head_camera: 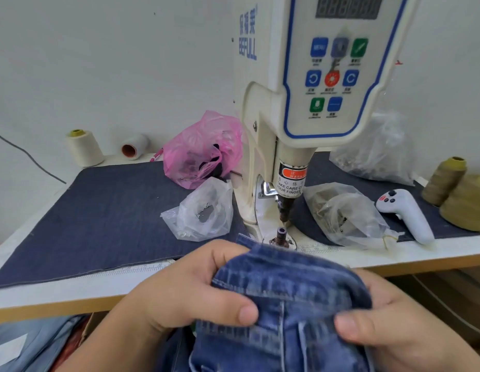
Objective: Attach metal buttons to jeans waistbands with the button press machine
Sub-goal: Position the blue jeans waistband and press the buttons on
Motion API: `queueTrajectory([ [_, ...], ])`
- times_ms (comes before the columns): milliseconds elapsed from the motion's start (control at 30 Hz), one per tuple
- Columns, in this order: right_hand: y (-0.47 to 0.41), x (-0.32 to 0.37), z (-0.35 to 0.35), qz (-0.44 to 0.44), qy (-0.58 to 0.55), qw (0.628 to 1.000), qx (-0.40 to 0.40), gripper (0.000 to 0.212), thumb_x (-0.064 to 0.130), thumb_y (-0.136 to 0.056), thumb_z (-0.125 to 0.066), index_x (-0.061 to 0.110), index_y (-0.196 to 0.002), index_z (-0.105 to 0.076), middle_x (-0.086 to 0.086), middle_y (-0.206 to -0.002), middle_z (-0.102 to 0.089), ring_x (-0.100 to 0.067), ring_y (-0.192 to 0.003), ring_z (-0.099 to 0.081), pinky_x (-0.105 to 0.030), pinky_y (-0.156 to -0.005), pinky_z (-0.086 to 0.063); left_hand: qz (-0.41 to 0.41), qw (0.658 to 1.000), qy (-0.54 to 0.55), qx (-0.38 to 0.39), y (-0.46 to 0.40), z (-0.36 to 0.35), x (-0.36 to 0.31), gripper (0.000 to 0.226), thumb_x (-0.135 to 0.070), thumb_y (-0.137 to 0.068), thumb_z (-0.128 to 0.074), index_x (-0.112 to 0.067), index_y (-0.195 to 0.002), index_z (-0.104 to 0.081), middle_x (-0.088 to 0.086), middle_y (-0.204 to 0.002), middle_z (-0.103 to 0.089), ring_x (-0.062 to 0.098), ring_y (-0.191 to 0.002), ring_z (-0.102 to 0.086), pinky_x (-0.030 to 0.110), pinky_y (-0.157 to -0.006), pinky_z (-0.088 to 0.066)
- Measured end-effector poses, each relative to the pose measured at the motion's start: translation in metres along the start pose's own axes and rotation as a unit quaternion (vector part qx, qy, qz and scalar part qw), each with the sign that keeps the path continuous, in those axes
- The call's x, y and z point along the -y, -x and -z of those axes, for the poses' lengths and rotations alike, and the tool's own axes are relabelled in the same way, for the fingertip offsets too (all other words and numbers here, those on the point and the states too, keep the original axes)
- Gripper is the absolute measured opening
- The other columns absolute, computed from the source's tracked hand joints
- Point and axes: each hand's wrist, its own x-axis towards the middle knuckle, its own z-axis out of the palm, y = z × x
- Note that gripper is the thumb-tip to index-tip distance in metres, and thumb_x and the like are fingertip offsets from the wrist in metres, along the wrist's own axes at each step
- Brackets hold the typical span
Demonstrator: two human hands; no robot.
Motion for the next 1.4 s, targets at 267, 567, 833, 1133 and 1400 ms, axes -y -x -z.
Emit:
queueTrajectory([
  [267, -0.047, -0.014, -0.01, -0.104, 0.037, 0.967, -0.23, 0.042, 0.009, -0.062, -0.077, -0.004, -0.102, -0.072, -0.032, -0.105, -0.07, -0.037, -0.08, -0.073, -0.038, -0.064, -0.06, 0.145, 0.985, 0.088, -0.018, 0.008, 0.03, 0.034, 0.069, -0.014, -0.074, -0.084, 0.006, -0.132, -0.053, 0.021, -0.121, -0.064, 0.031, -0.108, -0.063, 0.043, -0.1, -0.046],
  [567, -0.065, -0.023, 0.016, -0.13, 0.116, 0.949, -0.262, 0.025, 0.005, -0.073, -0.066, -0.003, -0.097, -0.072, -0.028, -0.098, -0.072, -0.03, -0.079, -0.071, -0.032, -0.066, -0.06, 0.087, 0.983, -0.051, -0.154, -0.013, 0.026, 0.034, 0.04, -0.002, -0.074, -0.067, -0.005, -0.113, -0.068, 0.016, -0.104, -0.067, 0.028, -0.096, -0.063, 0.041, -0.092, -0.048],
  [833, -0.032, -0.021, 0.005, -0.351, 0.096, 0.931, -0.02, 0.058, 0.028, -0.063, -0.091, 0.011, -0.116, -0.073, -0.015, -0.121, -0.069, -0.022, -0.109, -0.065, -0.03, -0.096, -0.048, 0.174, 0.962, -0.122, -0.171, 0.013, -0.003, 0.043, 0.025, 0.004, -0.094, -0.061, -0.011, -0.108, -0.075, 0.007, -0.115, -0.072, 0.024, -0.118, -0.061, 0.029, -0.096, -0.046],
  [1133, -0.054, -0.032, 0.01, -0.272, 0.052, 0.939, -0.204, 0.026, 0.003, -0.069, -0.081, 0.0, -0.095, -0.077, -0.028, -0.104, -0.072, -0.032, -0.082, -0.073, -0.035, -0.069, -0.059, 0.14, 0.943, 0.061, -0.296, -0.017, 0.041, 0.036, 0.041, -0.004, -0.066, -0.068, 0.005, -0.107, -0.071, 0.03, -0.102, -0.069, 0.034, -0.088, -0.068, 0.042, -0.084, -0.055],
  [1400, -0.078, -0.03, 0.033, -0.143, 0.182, 0.899, -0.372, 0.013, -0.002, -0.085, -0.065, -0.002, -0.09, -0.076, -0.027, -0.093, -0.074, -0.03, -0.075, -0.072, -0.032, -0.068, -0.056, 0.239, 0.896, -0.056, -0.371, -0.049, 0.076, 0.041, 0.038, -0.016, -0.067, -0.073, 0.004, -0.1, -0.071, 0.025, -0.099, -0.072, 0.033, -0.082, -0.069, 0.042, -0.08, -0.053],
])
